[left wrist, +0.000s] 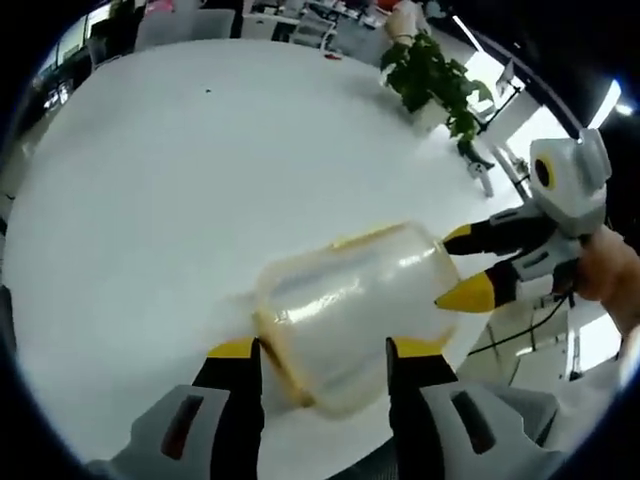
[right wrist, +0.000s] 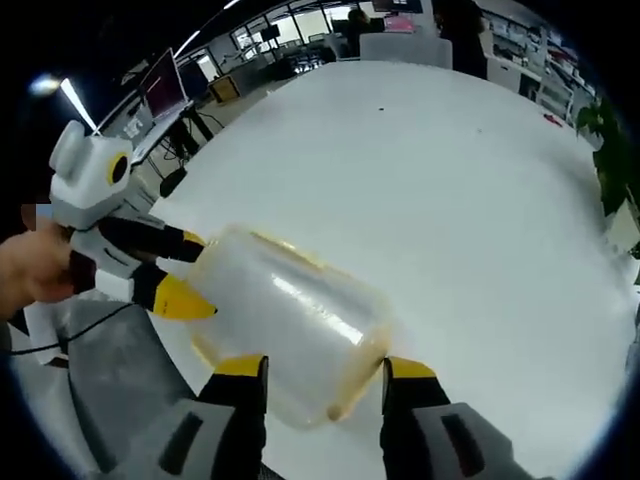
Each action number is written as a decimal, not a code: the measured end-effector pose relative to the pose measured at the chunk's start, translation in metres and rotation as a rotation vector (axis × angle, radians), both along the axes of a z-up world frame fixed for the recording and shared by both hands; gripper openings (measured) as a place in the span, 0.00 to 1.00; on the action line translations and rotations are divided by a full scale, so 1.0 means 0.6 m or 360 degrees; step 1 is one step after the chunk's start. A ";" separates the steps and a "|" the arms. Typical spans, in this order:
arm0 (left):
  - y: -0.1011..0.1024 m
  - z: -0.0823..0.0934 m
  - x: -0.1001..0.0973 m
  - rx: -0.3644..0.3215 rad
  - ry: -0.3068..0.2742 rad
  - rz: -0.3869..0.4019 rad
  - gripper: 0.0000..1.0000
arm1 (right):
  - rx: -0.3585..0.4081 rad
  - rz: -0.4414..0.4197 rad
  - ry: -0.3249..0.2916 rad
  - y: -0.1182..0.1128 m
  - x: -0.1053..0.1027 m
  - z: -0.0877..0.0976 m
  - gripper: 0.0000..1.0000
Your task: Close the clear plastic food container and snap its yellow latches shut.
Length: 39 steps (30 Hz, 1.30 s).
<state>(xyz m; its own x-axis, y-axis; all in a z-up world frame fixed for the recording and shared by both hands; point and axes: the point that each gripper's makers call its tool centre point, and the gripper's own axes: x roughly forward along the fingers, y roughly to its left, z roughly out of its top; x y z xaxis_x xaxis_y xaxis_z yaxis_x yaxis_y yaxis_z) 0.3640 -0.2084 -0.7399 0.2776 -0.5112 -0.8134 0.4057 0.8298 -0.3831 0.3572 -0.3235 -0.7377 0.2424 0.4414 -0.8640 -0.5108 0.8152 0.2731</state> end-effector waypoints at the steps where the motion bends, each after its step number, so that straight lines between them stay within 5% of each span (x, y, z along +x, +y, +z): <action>1: -0.001 0.000 0.000 0.0002 0.0001 0.0003 0.49 | -0.0001 -0.0004 0.0000 0.000 0.000 0.000 0.44; 7: -0.006 -0.003 -0.001 -0.0025 0.0006 0.0035 0.46 | -0.0034 -0.0045 0.0007 0.003 0.001 -0.003 0.43; 9: -0.022 -0.014 -0.007 -0.0133 0.0108 0.0127 0.44 | -0.0065 -0.0090 0.0026 0.000 0.000 -0.004 0.45; 10: -0.011 -0.017 -0.003 -0.0064 0.0046 0.0074 0.44 | -0.0075 -0.0091 0.0015 0.000 0.001 -0.005 0.45; 15: -0.011 -0.022 0.003 -0.0113 0.0057 0.0121 0.45 | -0.0056 -0.0118 0.0039 -0.001 -0.004 -0.011 0.45; 28: -0.012 -0.009 0.001 -0.0106 0.0048 0.0093 0.48 | 0.0065 -0.0157 0.0043 0.006 0.003 -0.006 0.48; 34: -0.016 -0.007 -0.006 -0.0082 0.0035 -0.0018 0.51 | 0.0112 -0.0177 0.0067 0.003 -0.001 -0.007 0.48; 39: -0.011 -0.005 -0.010 -0.0057 0.0023 -0.0062 0.52 | 0.0069 -0.0076 0.0030 0.000 -0.007 0.000 0.44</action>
